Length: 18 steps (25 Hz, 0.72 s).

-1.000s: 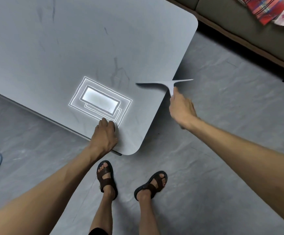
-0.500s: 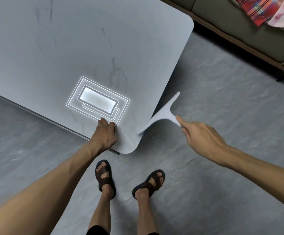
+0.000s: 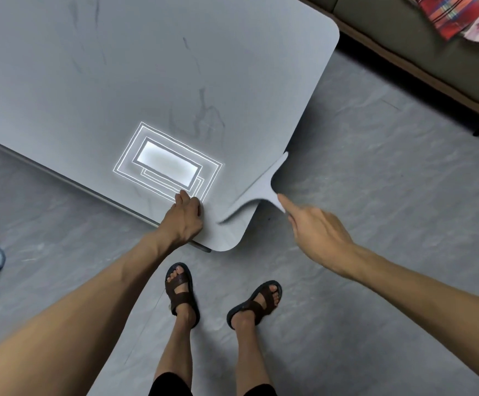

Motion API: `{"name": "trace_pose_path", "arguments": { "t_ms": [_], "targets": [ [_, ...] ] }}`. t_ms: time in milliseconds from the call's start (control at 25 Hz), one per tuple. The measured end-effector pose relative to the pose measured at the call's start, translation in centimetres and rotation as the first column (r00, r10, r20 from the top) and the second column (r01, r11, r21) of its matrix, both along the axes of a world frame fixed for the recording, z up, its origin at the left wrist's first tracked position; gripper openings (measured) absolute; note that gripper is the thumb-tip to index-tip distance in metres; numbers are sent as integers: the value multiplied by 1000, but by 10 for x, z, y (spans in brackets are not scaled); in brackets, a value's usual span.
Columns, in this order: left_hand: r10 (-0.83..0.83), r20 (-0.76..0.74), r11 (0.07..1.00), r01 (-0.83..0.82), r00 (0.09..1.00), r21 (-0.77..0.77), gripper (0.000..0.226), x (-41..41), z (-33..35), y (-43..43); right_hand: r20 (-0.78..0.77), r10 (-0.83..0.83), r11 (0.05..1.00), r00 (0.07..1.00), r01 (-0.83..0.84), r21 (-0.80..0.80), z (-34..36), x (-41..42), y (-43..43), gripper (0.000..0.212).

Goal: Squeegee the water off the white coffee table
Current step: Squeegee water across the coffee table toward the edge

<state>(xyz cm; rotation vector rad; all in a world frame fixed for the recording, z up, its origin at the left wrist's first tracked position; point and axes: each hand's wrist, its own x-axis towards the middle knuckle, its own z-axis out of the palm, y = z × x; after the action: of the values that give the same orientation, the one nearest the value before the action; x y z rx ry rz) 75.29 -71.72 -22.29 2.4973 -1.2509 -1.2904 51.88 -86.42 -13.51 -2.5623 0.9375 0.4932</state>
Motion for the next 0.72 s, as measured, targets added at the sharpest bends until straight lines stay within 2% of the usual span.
{"name": "trace_pose_path", "arguments": {
  "t_ms": [120,240,360,480,600,720],
  "targets": [
    [14,-57,1000,-15,998,-3,11,5,11,-1,-152,114,993,982,-115,4,12,-37,7,52],
    [33,-134,999,-27,990,48,11,12,30,2,-294,155,986,943,-167,-17,28,-52,0,54],
    [1,-169,993,18,986,114,12,18,58,7,-232,96,993,968,-111,-50,50,-37,-1,52],
    [12,-186,998,1,982,70,13,30,95,13,-107,102,995,989,-103,-5,73,-2,5,46],
    [48,-150,999,-44,987,27,13,52,121,18,-89,188,981,978,-182,71,74,45,5,47],
    [133,-109,991,-134,985,0,11,77,122,30,-137,349,934,927,-331,136,52,96,10,45]
  ]
}}
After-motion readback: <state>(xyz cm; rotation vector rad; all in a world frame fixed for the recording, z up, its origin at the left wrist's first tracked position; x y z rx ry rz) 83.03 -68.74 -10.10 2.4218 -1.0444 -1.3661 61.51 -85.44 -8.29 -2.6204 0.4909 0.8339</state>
